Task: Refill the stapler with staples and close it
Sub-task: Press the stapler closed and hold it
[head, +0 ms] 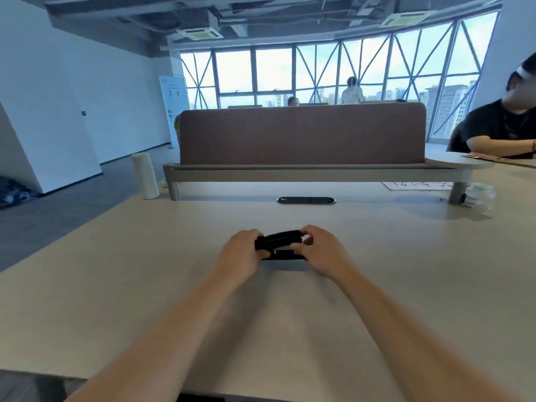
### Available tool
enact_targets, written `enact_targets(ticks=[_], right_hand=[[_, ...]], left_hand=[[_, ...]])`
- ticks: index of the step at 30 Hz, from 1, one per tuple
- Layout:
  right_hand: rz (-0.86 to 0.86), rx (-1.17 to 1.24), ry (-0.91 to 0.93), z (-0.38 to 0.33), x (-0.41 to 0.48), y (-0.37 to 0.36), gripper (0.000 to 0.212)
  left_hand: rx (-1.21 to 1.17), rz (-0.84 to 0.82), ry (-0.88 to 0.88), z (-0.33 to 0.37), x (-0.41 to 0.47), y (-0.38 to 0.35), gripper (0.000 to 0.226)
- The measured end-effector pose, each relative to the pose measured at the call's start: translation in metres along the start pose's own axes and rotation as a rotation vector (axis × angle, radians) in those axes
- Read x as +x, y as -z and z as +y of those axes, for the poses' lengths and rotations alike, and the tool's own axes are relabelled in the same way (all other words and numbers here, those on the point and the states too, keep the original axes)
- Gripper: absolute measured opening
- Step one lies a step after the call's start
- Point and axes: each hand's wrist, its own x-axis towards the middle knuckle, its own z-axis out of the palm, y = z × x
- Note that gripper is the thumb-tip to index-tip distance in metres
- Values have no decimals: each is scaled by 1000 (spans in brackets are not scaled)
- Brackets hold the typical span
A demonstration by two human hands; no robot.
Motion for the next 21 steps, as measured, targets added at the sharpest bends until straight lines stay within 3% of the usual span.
enact_targets(ticks=[8,15,21], right_hand=[[-37,39,92,-67,31,-54,29],[-72,46,157,-123,102,-138,29],[-68,49,164,-146,170,-209,24]], left_hand=[[-24,87,87,-56,0,65,14],[20,147,174,-152,42,97,7],[1,202,278,-233,98,100,24]])
